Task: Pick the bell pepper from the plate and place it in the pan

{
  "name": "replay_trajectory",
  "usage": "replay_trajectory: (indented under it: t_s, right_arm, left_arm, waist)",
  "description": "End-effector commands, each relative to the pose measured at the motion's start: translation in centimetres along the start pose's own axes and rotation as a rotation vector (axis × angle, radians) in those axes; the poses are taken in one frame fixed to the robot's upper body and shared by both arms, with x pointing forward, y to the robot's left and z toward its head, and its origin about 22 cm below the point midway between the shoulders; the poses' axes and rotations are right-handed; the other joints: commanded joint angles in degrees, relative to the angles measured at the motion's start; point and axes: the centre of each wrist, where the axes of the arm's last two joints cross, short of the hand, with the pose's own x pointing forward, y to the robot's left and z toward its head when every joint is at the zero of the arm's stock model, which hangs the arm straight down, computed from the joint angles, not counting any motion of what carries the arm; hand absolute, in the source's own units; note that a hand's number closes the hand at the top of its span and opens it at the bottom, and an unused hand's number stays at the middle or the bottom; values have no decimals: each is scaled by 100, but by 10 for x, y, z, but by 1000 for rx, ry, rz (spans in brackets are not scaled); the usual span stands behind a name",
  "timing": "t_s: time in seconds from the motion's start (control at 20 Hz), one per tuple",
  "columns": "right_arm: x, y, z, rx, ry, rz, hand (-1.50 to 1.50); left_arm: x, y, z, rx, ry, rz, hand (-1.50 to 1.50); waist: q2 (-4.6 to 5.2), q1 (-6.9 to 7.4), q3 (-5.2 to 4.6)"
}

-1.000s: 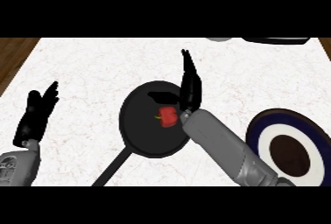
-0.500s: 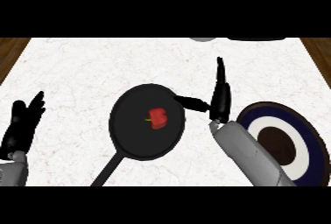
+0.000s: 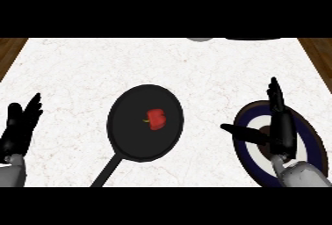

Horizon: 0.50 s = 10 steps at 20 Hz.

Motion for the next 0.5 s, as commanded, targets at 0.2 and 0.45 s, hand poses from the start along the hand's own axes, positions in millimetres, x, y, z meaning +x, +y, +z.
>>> replay_trajectory:
  t_s: [0.2,0.45]
  right_arm:
    - [-5,-99,29,49,-26,14,-150]
    - [-3,-136,46,30,-12,36,-150]
  left_arm:
    - [-2,13,10,0,-9,-6,0]
    - [-2,-12,0,-27,-2,-2,0]
  waist:
    - [19,85,5]
    - [27,77,2]
